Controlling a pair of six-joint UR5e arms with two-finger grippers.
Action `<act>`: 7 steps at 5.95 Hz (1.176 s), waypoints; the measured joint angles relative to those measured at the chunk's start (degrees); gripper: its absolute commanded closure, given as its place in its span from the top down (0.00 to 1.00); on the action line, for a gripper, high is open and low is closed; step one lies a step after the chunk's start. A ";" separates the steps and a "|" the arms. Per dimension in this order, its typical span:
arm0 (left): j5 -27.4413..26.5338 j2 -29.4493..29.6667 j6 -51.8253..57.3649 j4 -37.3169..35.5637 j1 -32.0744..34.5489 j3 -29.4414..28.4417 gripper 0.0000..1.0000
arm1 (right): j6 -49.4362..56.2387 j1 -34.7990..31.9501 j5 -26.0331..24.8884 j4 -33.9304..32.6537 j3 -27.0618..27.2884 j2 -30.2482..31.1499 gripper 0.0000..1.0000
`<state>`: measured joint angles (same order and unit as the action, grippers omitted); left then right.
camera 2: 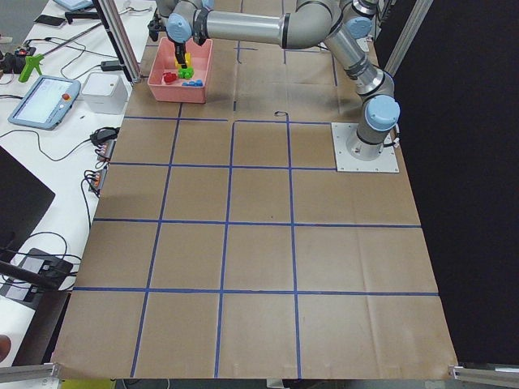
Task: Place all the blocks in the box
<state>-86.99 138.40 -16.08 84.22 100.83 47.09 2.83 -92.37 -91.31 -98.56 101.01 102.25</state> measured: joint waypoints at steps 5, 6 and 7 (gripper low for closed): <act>-3.44 -6.32 3.25 1.61 0.61 1.08 0.99 | -0.16 0.24 0.36 0.30 -3.69 -1.97 1.00; -3.59 -12.30 8.14 6.11 -1.95 3.45 0.99 | -0.18 0.25 0.68 0.29 -4.56 -2.55 1.00; -3.65 -18.65 13.36 7.87 -4.47 8.36 0.99 | -0.19 0.26 0.76 0.38 -5.70 -3.37 1.00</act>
<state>-90.64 119.75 -2.73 92.08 96.36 55.45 2.64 -92.11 -90.56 -98.18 95.31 98.87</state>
